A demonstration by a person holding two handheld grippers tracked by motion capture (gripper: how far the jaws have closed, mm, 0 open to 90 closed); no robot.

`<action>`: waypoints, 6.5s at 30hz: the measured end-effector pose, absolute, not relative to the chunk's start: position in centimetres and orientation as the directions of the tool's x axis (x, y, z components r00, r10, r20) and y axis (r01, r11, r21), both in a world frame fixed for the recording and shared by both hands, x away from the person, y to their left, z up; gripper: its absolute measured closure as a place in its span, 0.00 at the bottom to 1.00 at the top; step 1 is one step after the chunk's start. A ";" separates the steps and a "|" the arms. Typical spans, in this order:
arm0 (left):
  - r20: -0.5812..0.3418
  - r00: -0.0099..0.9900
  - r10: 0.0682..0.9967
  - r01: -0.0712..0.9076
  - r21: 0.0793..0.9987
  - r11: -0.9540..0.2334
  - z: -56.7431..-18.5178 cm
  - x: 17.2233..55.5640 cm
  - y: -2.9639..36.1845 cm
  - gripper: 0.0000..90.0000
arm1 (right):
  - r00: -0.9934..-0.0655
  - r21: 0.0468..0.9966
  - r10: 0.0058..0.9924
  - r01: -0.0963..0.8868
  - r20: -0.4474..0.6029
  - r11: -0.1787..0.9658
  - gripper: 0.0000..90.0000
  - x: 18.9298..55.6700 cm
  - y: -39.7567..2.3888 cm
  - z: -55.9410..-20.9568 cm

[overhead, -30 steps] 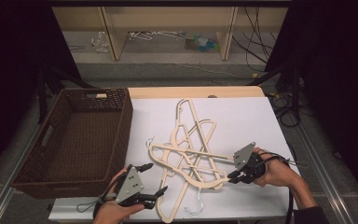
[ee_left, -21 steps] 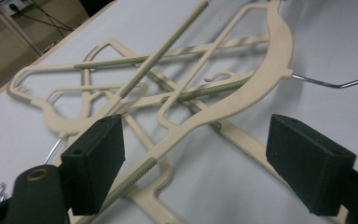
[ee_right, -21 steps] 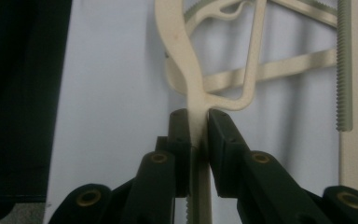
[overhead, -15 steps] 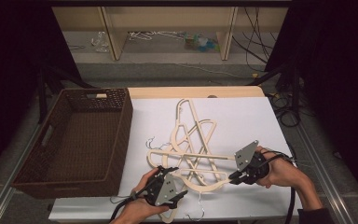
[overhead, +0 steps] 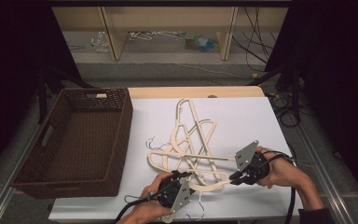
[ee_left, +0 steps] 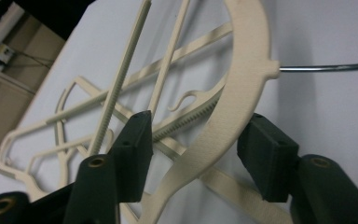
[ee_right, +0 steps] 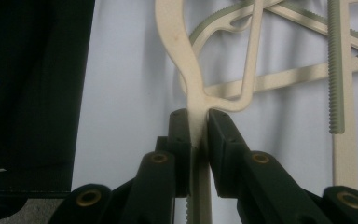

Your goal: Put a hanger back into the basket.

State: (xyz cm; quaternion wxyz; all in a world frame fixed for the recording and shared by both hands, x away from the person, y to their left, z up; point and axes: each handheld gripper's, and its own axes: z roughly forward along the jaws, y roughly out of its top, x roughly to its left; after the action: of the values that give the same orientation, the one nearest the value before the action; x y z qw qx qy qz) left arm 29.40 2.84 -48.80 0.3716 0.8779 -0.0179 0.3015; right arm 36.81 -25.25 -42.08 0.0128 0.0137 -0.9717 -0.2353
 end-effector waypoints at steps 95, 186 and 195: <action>-0.079 0.599 0.797 0.285 0.951 -0.120 -25.4 34.3 31.9 0.95 | -0.898 0.807 0.437 0.213 -0.061 0.551 0.24 31.8 -26.3 -41.8; -0.058 0.570 0.820 0.372 0.908 -0.194 -35.6 32.5 24.7 0.33 | -0.874 0.802 0.485 0.267 -0.032 0.534 0.21 31.7 -25.9 -42.8; -0.016 0.703 0.711 0.289 0.920 -0.265 -36.8 29.9 18.1 0.29 | -0.823 0.835 0.568 0.300 -0.018 0.462 0.21 32.0 -26.5 -43.1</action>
State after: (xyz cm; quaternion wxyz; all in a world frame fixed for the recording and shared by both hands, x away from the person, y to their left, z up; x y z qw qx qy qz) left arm 29.92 18.14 -36.83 0.5115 0.7681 0.3255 0.2061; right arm 32.05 -26.54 -43.13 -0.1487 -0.2578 -0.8419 -0.4502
